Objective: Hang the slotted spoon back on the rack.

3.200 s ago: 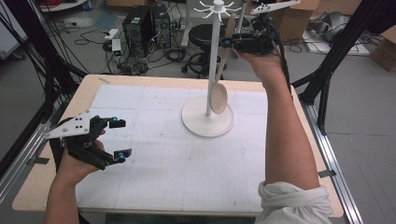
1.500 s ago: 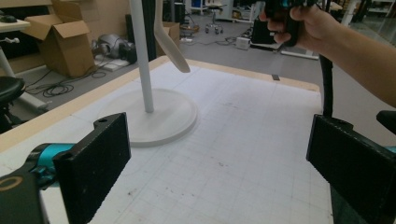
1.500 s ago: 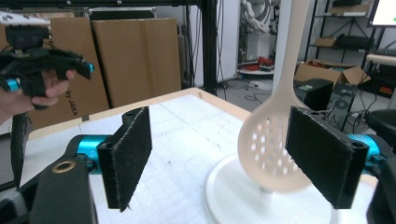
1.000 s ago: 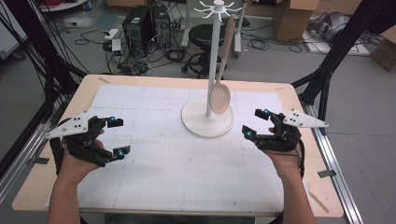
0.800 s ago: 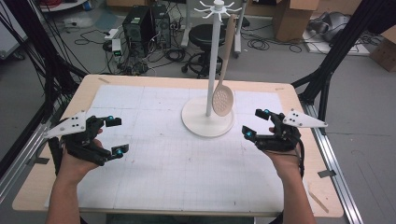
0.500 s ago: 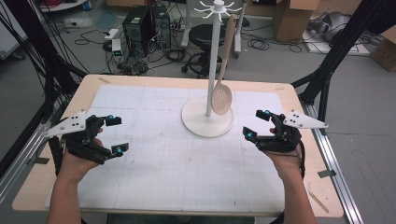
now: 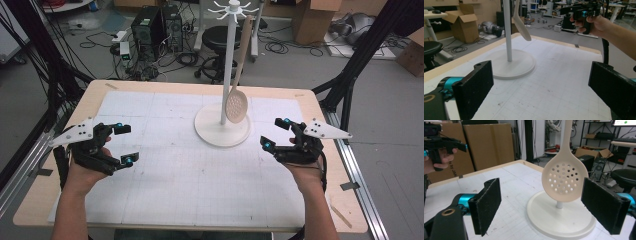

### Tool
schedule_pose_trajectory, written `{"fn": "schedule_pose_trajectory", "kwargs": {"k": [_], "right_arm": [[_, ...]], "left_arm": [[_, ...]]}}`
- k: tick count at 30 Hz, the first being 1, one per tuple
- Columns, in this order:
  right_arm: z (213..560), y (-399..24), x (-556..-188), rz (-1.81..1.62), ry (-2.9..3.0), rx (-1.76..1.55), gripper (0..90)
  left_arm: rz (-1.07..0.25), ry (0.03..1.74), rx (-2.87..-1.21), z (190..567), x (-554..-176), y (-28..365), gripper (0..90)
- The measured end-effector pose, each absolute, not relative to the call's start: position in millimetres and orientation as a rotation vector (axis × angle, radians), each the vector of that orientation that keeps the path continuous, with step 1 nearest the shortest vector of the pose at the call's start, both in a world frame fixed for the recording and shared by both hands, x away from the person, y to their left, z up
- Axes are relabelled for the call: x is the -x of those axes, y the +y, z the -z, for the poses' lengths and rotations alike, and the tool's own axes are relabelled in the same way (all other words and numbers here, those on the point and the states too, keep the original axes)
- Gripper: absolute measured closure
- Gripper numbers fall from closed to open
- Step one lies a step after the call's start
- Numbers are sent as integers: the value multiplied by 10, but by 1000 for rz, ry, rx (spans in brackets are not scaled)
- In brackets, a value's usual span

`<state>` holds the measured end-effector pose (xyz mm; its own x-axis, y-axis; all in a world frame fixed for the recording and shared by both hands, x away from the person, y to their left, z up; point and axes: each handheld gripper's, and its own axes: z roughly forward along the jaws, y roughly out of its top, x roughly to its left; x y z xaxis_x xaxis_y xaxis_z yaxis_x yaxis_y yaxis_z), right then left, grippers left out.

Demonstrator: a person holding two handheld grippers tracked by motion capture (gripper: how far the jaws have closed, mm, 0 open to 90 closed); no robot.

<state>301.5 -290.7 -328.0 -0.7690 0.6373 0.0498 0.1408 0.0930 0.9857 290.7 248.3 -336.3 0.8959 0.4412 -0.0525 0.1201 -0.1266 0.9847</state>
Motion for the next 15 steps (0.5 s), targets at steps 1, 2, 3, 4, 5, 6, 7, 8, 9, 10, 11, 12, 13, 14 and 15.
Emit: {"fn": "schedule_pose_trajectory", "kwargs": {"k": [1,2,3,4,5,6,7,8,9,10,11,12,13,14,15], "right_arm": [[3279,-2905,-3019,-1719,1984,-758,156],[3279,-2902,-3017,-1721,1987,-760,157],[3280,-2899,-3017,-1721,1989,-762,156],[3282,-2898,-3019,-1719,1992,-763,156],[3284,-2896,-3019,-1716,1996,-766,156],[3285,-2895,-3021,-1717,1996,-765,157],[3286,-2896,-3023,-1718,1996,-764,157],[3286,-2896,-3026,-1718,1995,-761,157],[3286,-2895,-3026,-1719,1994,-761,157],[3286,-2894,-3025,-1720,1997,-763,158],[3287,-2893,-3026,-1719,1998,-761,158],[3287,-2892,-3025,-1721,1999,-763,158],[3287,-2892,-3025,-1722,2000,-761,158],[3288,-2889,-3024,-1722,1999,-764,158],[3288,-2889,-3024,-1724,2000,-765,158]], "left_arm": [[-289,432,-1692,3363,-2908,2486,66],[-289,432,-1692,3363,-2908,2489,66],[-288,432,-1691,3364,-2910,2491,66],[-289,433,-1691,3365,-2911,2494,65],[-289,434,-1690,3365,-2914,2498,66],[-288,436,-1688,3366,-2914,2500,66],[-290,435,-1688,3367,-2914,2504,65],[-290,435,-1686,3366,-2914,2506,66],[-289,436,-1684,3365,-2914,2508,66],[-289,435,-1682,3365,-2914,2509,65],[-289,435,-1682,3365,-2913,2509,66],[-287,434,-1680,3365,-2914,2510,65],[-285,436,-1677,3365,-2913,2508,66],[-285,436,-1676,3365,-2912,2509,65],[-286,434,-1676,3364,-2913,2511,66]]}}
